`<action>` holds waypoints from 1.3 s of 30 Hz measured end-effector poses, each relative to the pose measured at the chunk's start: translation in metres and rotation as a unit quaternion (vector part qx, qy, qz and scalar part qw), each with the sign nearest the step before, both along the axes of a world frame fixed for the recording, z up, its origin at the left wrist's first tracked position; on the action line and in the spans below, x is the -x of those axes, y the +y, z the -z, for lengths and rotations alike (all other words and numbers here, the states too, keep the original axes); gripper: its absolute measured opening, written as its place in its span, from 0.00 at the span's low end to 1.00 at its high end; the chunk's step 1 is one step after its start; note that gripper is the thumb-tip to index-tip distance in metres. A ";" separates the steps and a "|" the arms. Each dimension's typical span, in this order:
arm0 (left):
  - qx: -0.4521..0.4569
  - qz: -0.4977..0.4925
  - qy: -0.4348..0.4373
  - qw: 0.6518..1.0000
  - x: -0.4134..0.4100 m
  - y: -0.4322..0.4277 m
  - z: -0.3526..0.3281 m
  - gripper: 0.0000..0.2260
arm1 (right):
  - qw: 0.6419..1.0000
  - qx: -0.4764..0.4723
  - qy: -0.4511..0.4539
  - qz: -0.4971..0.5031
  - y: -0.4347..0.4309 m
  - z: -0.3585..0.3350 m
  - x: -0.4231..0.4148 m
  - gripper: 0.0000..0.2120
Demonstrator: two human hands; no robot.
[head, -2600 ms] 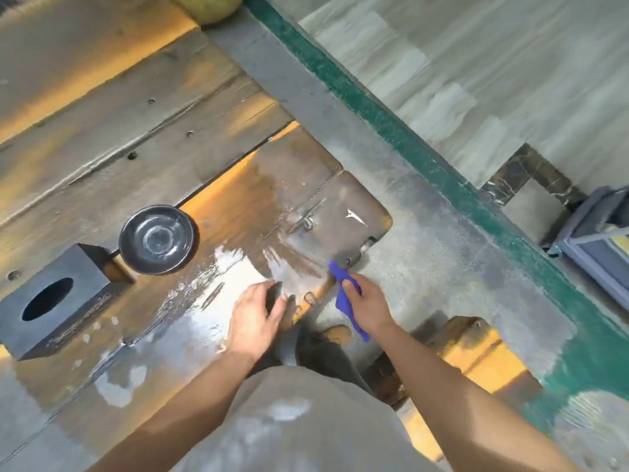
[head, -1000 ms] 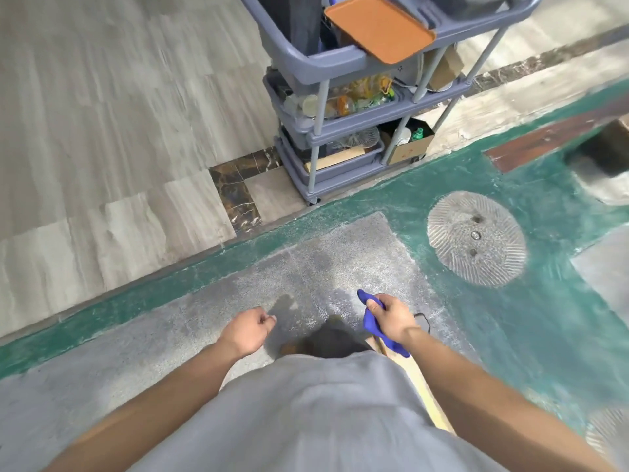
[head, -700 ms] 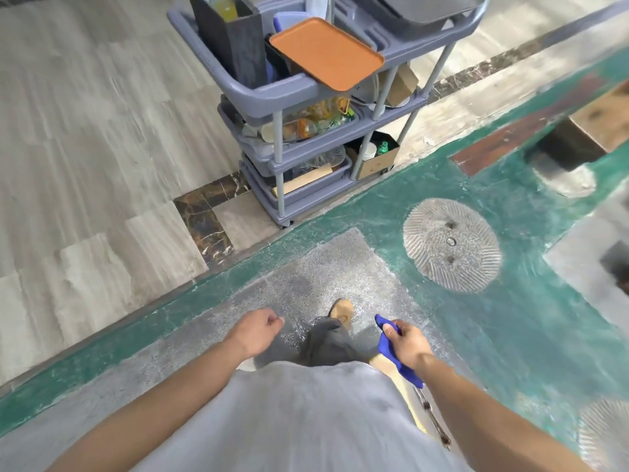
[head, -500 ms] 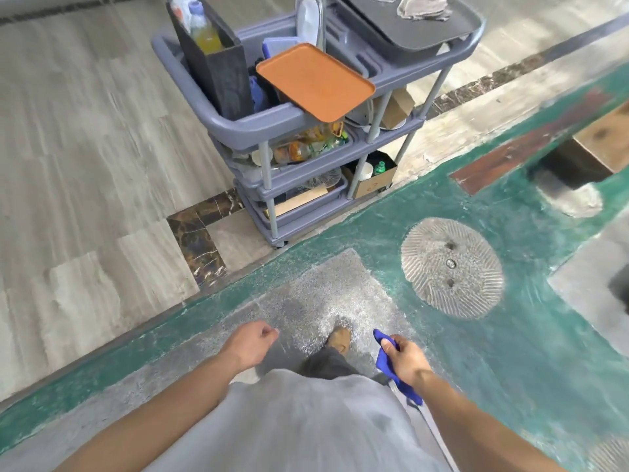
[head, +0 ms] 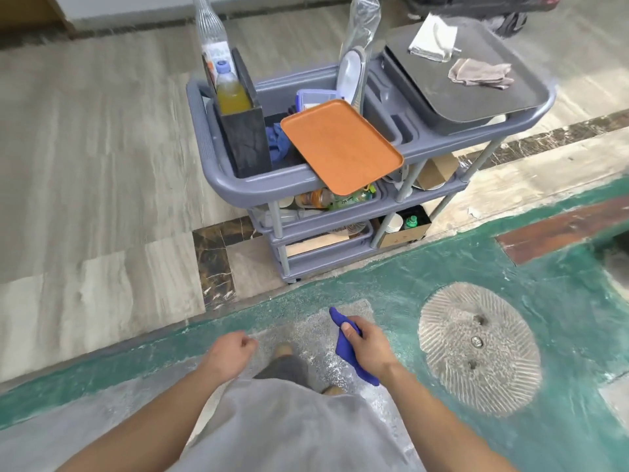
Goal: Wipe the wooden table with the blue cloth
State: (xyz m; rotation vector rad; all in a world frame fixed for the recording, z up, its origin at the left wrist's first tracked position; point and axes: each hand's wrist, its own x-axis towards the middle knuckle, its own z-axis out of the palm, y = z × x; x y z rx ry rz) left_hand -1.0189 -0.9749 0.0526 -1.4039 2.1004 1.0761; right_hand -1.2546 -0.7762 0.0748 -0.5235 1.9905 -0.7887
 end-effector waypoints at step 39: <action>0.372 0.062 0.057 0.925 0.300 -0.191 -0.038 0.24 | 0.855 -0.021 0.400 -0.330 -0.364 -0.051 0.290 0.30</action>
